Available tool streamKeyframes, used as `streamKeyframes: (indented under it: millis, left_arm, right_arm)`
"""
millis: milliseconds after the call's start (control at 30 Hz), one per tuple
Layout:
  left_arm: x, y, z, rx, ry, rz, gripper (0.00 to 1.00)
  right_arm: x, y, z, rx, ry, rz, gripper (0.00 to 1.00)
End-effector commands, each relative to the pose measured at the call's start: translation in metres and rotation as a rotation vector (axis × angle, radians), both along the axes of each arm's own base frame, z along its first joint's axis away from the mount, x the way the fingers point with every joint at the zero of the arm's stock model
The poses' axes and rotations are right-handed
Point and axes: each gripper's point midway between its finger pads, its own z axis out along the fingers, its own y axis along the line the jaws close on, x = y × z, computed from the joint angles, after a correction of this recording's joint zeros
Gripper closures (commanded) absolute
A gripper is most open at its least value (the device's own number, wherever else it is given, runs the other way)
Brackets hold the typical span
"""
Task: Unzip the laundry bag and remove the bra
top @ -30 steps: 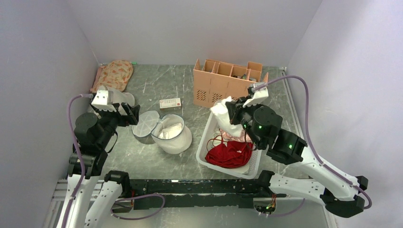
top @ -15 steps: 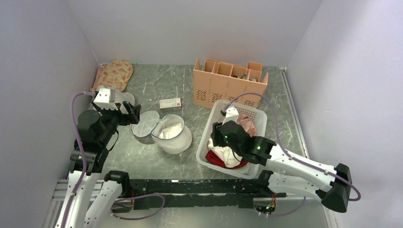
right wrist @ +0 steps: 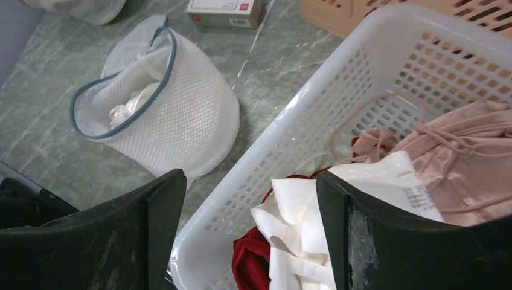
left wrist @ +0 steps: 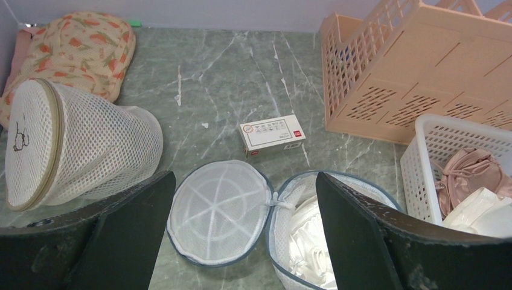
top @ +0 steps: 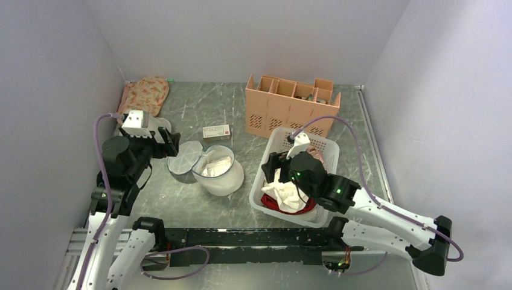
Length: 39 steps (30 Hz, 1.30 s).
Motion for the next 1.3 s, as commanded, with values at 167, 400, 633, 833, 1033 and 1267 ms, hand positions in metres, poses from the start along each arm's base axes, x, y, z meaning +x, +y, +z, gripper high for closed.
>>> streamKeyframes:
  millis: [167, 400, 633, 833, 1033, 1267]
  left_arm:
    - [0.009, -0.001, -0.002, 0.008, -0.001, -0.005, 0.02]
    - [0.018, -0.007, -0.019, 0.008, 0.069, -0.029, 0.02]
    - [0.022, -0.013, -0.028, -0.01, 0.117, -0.053, 0.03]
    - [0.024, -0.03, -0.051, -0.09, 0.227, -0.108, 0.02]
    - [-0.001, -0.064, -0.108, -0.342, 0.508, -0.18, 0.08]
    - [-0.035, -0.067, -0.15, -0.504, 0.74, -0.06, 0.11]
  right_arm:
    - [-0.009, 0.059, -0.021, 0.033, 0.043, 0.236, 0.16]
    - [-0.014, 0.1, -0.024, 0.053, 0.061, 0.395, 0.15]
    - [-0.018, 0.113, -0.011, 0.088, 0.039, 0.456, 0.14]
    - [-0.003, 0.131, 0.016, 0.064, -0.009, 0.468, 0.15]
    - [0.002, 0.154, 0.016, 0.115, 0.022, 0.486, 0.25]
    - [-0.024, 0.184, -0.027, 0.082, 0.136, 0.644, 0.41]
